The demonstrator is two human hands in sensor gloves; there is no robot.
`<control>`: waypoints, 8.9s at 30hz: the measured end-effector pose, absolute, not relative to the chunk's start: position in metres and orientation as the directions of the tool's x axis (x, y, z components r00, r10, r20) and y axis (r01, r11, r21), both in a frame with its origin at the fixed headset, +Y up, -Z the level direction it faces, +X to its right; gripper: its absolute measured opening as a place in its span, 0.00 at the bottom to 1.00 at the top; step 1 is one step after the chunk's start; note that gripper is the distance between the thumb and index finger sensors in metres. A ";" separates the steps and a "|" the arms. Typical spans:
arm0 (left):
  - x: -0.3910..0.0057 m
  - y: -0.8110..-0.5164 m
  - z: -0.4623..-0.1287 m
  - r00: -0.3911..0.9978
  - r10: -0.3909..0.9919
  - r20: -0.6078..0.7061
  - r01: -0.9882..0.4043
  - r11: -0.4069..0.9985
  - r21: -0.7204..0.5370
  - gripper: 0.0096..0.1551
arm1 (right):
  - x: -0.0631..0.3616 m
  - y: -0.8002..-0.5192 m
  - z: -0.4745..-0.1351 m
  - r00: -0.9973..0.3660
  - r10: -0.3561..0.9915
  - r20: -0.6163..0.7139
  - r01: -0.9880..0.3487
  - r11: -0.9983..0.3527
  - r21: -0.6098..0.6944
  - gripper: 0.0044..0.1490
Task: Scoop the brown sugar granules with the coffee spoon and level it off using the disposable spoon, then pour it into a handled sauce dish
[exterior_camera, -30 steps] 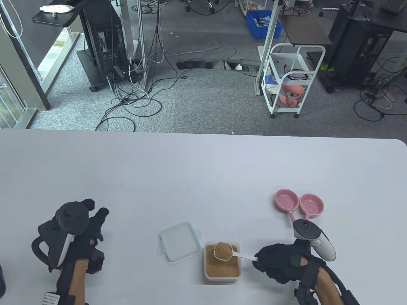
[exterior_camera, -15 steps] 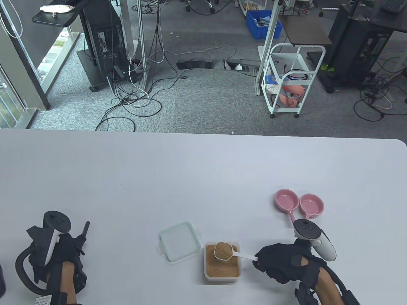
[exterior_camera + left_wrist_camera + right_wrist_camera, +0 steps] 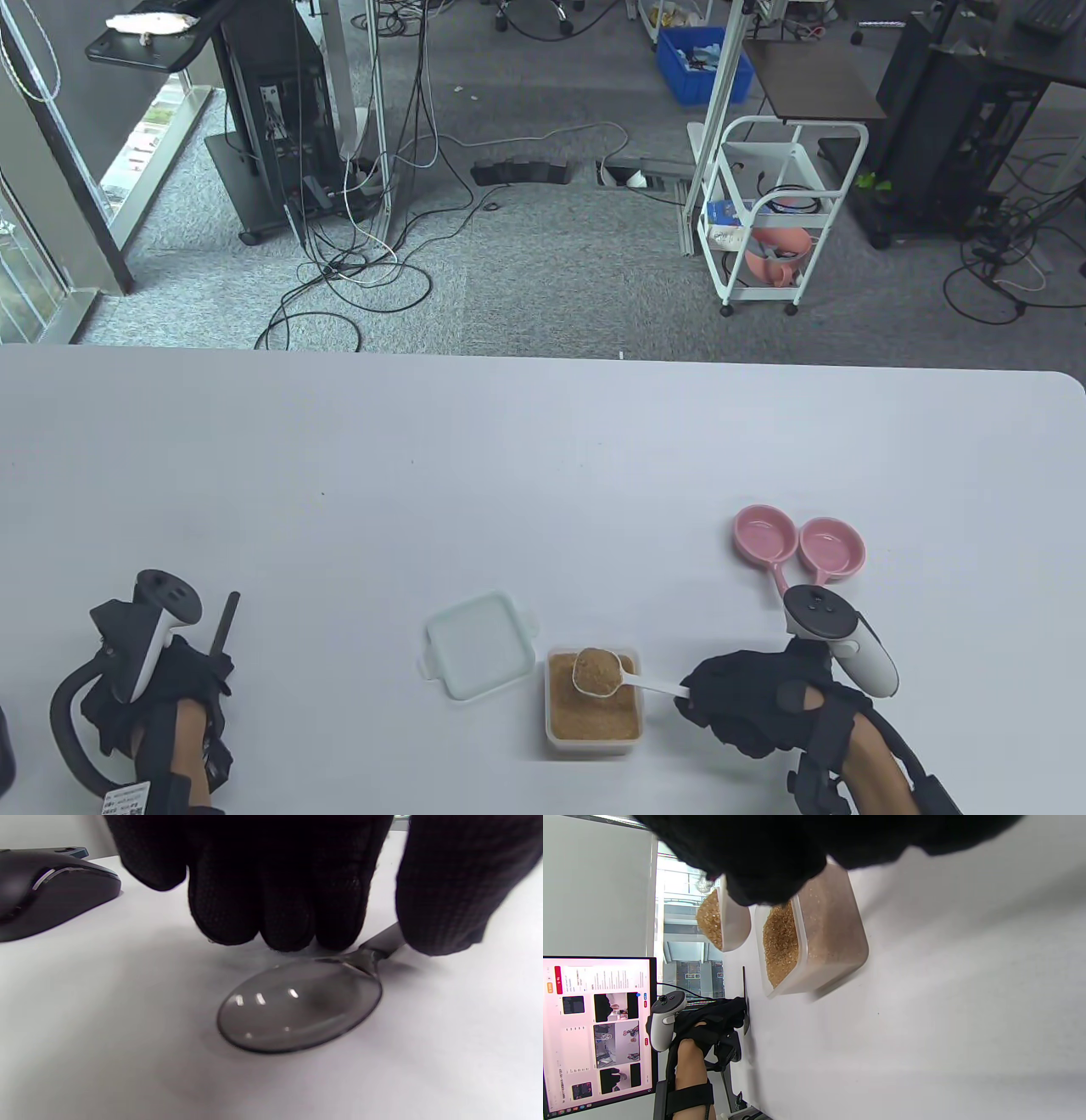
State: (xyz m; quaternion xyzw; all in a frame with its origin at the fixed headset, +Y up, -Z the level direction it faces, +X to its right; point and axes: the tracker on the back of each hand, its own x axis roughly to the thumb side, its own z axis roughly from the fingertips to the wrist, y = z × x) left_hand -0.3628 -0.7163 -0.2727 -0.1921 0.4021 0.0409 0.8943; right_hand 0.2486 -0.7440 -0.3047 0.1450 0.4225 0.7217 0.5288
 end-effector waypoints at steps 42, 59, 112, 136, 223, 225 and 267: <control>-0.207 -0.633 -0.272 0.946 0.325 0.003 -0.319 0.928 0.194 0.22 | 0.254 -0.740 -0.305 -0.403 0.881 -0.250 -0.664 -0.094 0.741 0.26; -0.064 -0.670 -0.223 0.855 0.097 0.509 -0.206 0.965 0.162 0.21 | 0.254 -0.739 -0.305 -0.402 0.878 -0.260 -0.663 -0.083 0.744 0.26; -0.058 -0.684 -0.228 0.873 0.047 0.485 -0.116 0.987 0.114 0.21 | 0.250 -0.743 -0.305 -0.439 0.865 -0.243 -0.633 -0.106 0.767 0.26; -0.069 -0.685 -0.239 0.899 0.040 0.436 -0.089 0.992 0.094 0.21 | 0.249 -0.744 -0.304 -0.455 0.858 -0.237 -0.615 -0.110 0.781 0.26; -0.136 -0.668 -0.271 0.974 0.107 0.198 -0.116 0.992 0.038 0.21 | 0.252 -0.743 -0.304 -0.446 0.861 -0.246 -0.625 -0.102 0.774 0.26; -0.159 -0.665 -0.278 0.986 0.124 0.109 -0.129 0.991 0.044 0.21 | 0.252 -0.743 -0.304 -0.444 0.862 -0.246 -0.626 -0.102 0.773 0.26; -0.208 -0.724 -0.318 0.978 -0.116 -0.173 0.082 0.978 -0.190 0.26 | 0.252 -0.745 -0.303 -0.458 0.852 -0.254 -0.627 -0.106 0.772 0.26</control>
